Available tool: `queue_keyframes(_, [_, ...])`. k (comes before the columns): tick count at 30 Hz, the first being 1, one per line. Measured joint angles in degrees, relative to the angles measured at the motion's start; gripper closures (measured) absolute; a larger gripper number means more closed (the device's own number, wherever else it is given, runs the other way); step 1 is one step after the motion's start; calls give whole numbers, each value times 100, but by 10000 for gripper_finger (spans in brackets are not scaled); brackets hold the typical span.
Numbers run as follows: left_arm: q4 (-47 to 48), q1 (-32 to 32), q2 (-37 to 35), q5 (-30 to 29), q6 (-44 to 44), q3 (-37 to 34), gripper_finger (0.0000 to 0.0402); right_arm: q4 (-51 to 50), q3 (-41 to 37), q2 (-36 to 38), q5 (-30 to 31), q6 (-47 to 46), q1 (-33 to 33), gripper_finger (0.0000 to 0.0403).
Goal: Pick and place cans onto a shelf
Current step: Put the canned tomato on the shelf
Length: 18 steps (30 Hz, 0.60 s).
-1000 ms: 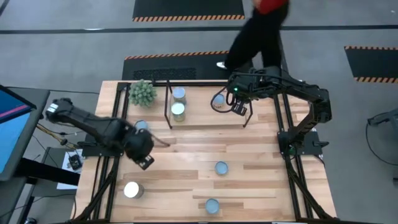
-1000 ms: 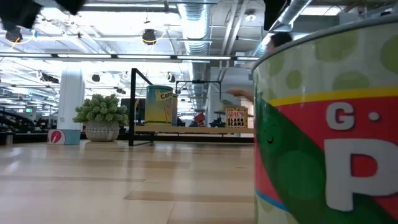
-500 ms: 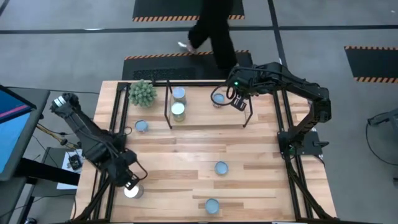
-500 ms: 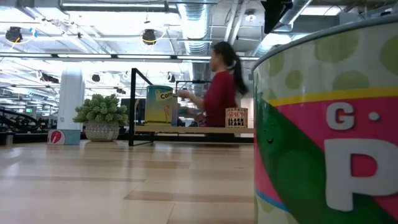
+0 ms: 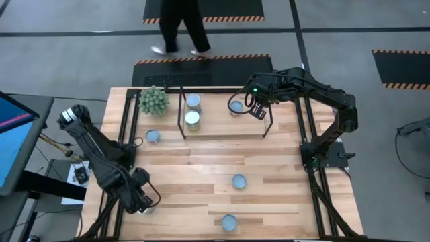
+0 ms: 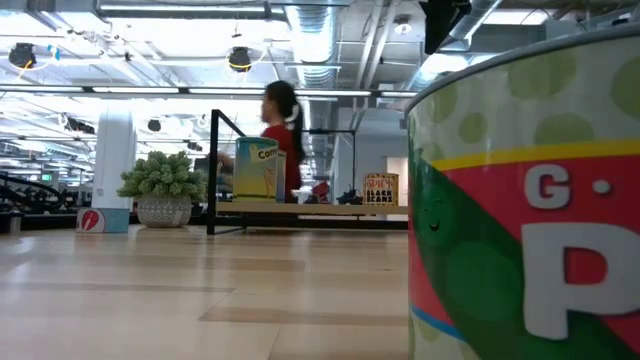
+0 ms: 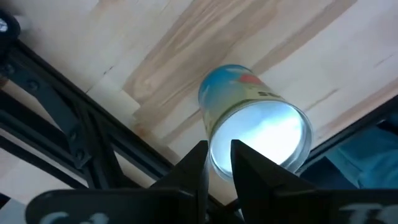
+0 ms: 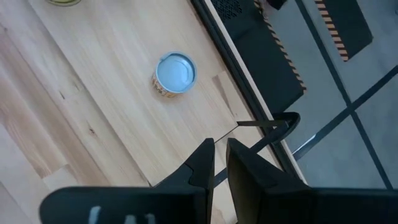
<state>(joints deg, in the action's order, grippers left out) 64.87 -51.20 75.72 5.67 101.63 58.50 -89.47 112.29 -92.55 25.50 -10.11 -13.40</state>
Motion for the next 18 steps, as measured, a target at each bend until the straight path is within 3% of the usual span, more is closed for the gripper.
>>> queue_keyframes(18, [-321, 9, 549, 334, -365, -145, 347, -7, 0, 0, 0, 7, 1, 338])
